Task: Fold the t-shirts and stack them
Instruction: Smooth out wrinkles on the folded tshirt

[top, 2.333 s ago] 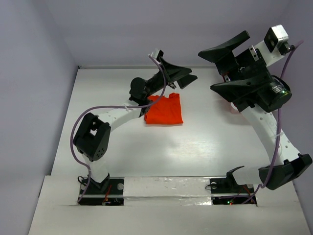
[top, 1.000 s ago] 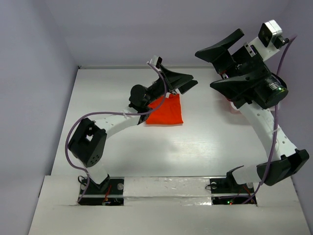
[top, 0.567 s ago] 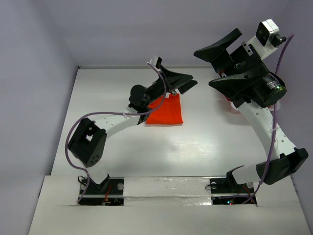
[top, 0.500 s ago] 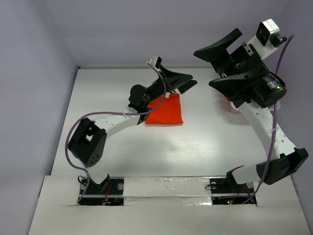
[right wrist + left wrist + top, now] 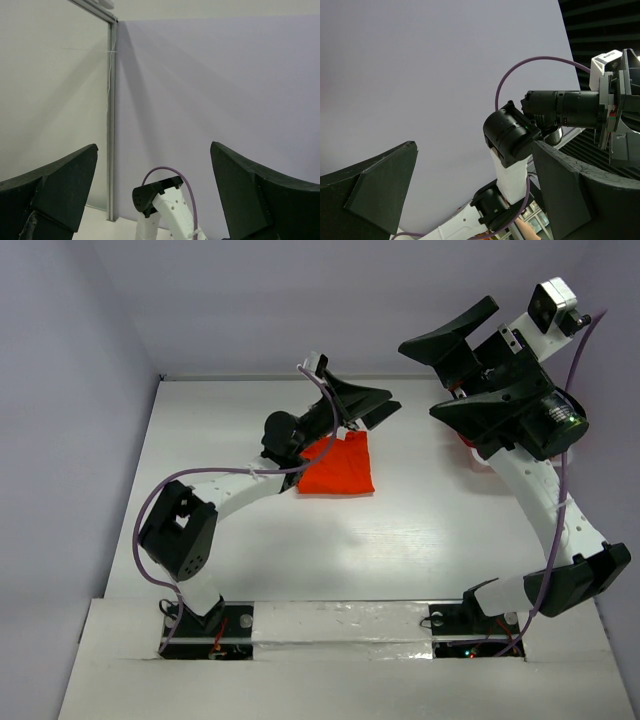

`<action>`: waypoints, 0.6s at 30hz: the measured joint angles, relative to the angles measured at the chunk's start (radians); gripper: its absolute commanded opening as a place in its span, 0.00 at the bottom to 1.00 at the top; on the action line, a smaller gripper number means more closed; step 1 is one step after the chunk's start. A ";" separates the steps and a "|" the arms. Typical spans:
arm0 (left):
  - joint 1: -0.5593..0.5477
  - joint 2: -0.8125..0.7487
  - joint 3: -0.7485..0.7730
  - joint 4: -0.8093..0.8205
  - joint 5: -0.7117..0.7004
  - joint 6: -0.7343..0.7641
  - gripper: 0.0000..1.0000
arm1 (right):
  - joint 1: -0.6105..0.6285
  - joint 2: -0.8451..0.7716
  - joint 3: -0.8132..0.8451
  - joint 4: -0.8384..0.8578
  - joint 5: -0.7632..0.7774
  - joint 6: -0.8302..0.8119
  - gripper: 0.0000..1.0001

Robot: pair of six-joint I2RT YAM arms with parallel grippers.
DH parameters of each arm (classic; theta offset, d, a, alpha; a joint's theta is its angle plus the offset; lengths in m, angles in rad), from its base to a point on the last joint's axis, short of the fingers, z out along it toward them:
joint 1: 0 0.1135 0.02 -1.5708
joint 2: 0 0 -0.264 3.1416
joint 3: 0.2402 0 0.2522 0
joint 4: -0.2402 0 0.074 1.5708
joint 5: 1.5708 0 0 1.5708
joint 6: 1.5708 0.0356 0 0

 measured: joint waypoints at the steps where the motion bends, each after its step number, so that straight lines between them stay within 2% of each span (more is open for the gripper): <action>1: 0.000 0.000 0.002 0.000 0.000 0.000 0.99 | 0.000 0.000 0.000 0.000 0.000 0.000 1.00; 18: 0.001 0.000 0.038 0.000 0.005 -0.008 0.99 | -0.002 0.000 0.002 0.000 0.002 0.000 1.00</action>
